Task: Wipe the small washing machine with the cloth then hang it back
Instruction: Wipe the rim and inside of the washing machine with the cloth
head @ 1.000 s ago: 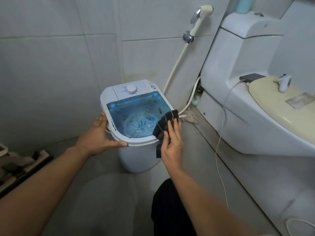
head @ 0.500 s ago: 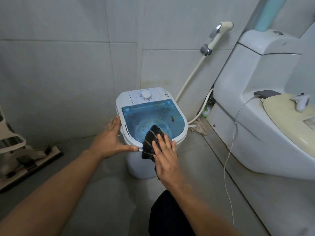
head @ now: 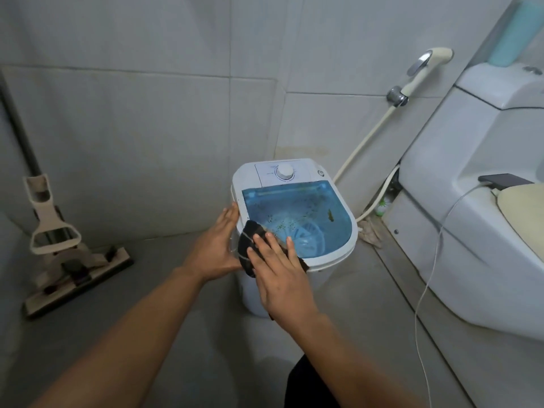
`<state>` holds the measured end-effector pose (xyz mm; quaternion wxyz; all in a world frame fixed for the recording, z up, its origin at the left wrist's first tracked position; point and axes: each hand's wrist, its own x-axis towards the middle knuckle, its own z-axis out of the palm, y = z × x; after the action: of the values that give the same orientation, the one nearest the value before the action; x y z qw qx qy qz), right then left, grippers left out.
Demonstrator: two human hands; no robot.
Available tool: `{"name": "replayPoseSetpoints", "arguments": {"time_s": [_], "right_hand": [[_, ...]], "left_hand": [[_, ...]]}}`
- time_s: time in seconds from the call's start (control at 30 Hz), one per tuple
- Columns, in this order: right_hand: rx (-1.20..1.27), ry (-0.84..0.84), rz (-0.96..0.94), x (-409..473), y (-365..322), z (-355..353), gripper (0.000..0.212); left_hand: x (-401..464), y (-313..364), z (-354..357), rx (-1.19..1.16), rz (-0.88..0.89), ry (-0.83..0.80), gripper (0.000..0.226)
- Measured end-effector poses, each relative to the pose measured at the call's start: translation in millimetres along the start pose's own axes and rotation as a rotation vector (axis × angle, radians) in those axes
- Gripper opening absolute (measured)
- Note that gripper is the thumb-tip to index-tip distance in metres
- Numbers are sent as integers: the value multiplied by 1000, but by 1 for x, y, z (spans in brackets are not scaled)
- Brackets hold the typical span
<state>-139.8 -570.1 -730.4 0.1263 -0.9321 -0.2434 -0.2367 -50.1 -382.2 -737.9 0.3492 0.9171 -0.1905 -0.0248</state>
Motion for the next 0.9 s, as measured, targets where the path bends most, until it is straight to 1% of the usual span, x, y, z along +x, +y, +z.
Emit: {"name": "replayPoseSetpoints", "arguments": {"time_s": [0.1,0.27,0.43,0.57,0.67,0.73,0.9], "right_hand": [[-14,-82,71,26,-7,4,42],[-40,-223,199,74,-17,9,48],[-29,-343,236,110,-16,10,52],[-47,-404,234,136,-9,13,43],[-101,-443,235,159,-3,20,36],[-125,-470,236,175,-1,26,35],[-158,-491,191,214,11,31,35]], "left_hand": [[1,-5,4,-21,35,23,127],[4,-14,10,-136,90,55,111],[5,-11,10,-262,65,115,112],[5,-10,14,-272,85,164,110],[4,-12,16,-287,51,140,102],[3,-14,18,-234,23,114,106],[3,-14,14,-165,19,74,139]]}}
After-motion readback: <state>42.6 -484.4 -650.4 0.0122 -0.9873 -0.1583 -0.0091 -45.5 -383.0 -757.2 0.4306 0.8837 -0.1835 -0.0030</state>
